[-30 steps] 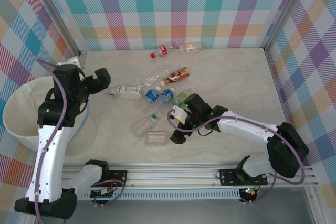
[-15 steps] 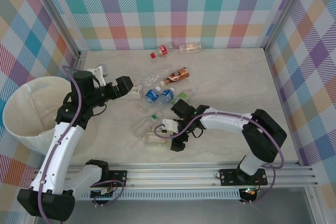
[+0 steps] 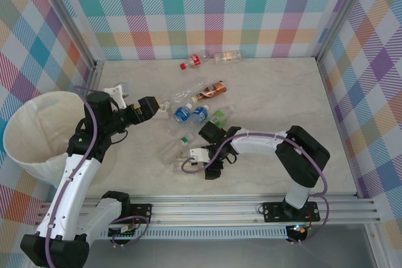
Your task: Put the plastic bottles in the bin
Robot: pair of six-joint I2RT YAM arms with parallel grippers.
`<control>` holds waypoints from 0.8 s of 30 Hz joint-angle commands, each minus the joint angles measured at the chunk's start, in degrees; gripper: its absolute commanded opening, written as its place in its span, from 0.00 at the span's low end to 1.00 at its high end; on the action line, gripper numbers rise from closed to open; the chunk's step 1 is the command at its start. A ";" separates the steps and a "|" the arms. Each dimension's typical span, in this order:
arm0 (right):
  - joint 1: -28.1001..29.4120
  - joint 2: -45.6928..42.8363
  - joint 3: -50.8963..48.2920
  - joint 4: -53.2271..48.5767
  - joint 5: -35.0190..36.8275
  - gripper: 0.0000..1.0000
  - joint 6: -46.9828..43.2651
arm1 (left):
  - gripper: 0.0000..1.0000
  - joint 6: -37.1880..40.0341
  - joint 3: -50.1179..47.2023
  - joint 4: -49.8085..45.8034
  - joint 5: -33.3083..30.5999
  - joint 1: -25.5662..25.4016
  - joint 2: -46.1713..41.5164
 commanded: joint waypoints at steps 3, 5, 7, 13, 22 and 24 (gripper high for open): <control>0.60 0.79 -0.19 2.28 2.09 0.63 -2.91 | 1.00 0.24 -0.91 0.47 -0.27 -0.45 -0.82; 0.60 0.87 -0.11 2.39 2.08 0.55 -2.75 | 1.00 0.21 -0.87 0.59 -0.44 -0.48 -0.68; 0.60 0.72 -0.17 2.60 2.05 0.50 -2.22 | 1.00 0.14 -0.90 0.59 -0.48 -0.45 -0.56; 0.70 -0.84 -1.39 4.17 2.18 0.42 -0.09 | 1.00 0.14 -0.98 0.55 -0.76 -0.46 -0.21; 0.69 -8.83 -5.59 10.47 4.23 0.25 11.32 | 1.00 -4.48 -2.05 4.66 3.14 -0.51 2.88; 0.77 -12.00 -6.98 13.30 4.25 0.20 15.99 | 1.00 -6.69 -2.94 6.57 4.33 -0.95 3.82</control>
